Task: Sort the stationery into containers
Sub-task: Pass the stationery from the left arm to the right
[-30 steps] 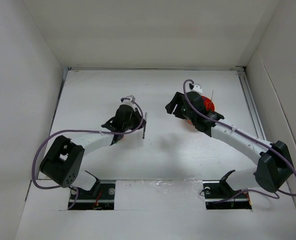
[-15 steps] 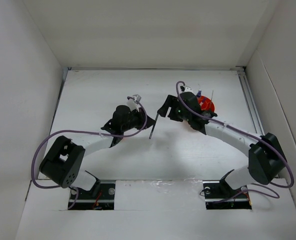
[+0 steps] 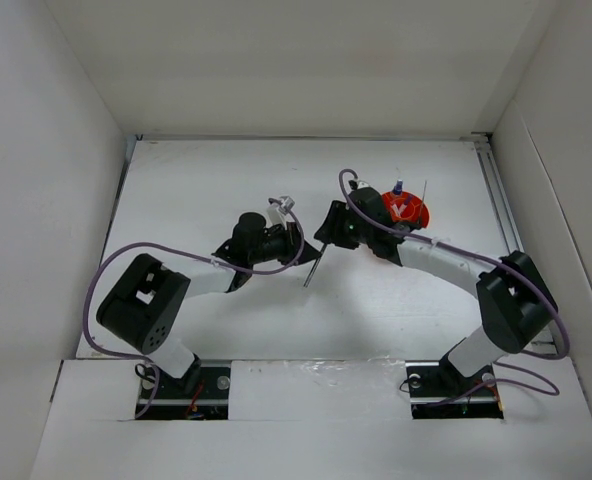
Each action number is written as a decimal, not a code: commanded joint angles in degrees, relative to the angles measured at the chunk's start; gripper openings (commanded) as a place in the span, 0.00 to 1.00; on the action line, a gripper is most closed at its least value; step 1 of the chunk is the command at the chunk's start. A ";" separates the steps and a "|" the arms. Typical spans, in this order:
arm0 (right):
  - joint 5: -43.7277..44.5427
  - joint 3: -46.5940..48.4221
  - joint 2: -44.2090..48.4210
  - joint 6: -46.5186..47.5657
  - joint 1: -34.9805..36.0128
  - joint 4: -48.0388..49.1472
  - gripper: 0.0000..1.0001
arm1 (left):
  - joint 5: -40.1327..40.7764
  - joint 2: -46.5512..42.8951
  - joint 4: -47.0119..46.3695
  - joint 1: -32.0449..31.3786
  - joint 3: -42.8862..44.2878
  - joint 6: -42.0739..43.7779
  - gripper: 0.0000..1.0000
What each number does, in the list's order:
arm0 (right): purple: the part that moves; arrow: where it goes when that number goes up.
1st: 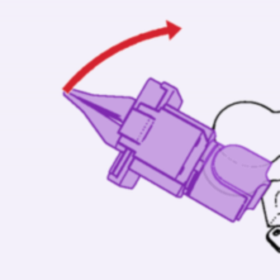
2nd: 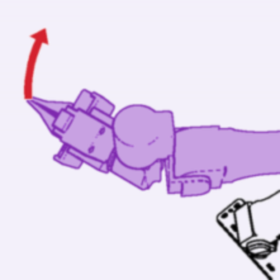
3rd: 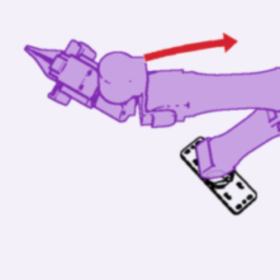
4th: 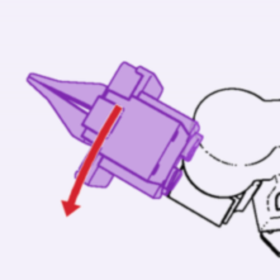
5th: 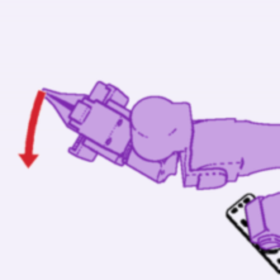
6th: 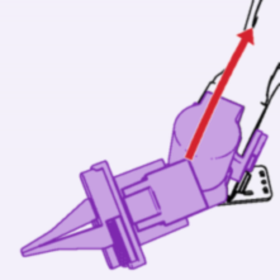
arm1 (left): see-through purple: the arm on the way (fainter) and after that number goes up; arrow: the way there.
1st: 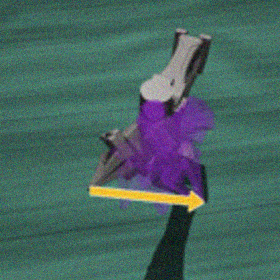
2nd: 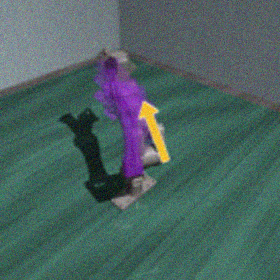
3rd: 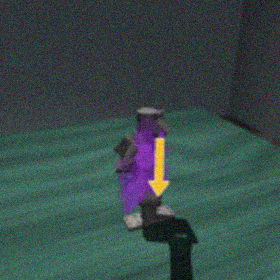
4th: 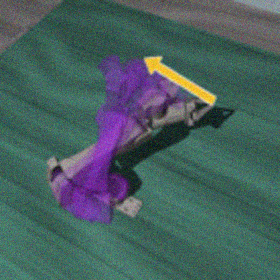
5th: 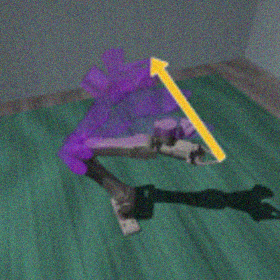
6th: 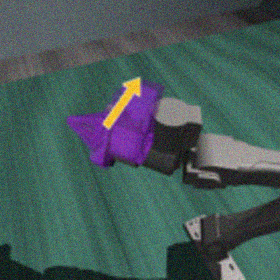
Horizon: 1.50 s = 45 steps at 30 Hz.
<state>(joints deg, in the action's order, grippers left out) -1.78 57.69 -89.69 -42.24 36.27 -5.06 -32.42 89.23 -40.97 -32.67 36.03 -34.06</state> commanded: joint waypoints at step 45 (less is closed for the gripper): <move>16.80 8.66 -0.49 -1.09 -6.73 -0.83 0.00 | 3.22 -20.75 -8.69 -0.38 -7.19 3.03 1.00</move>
<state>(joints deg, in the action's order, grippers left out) 9.13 62.39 -92.66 -43.31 32.12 -5.58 -32.91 73.56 -48.21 -32.93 30.63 -33.56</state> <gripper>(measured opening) 0.159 0.979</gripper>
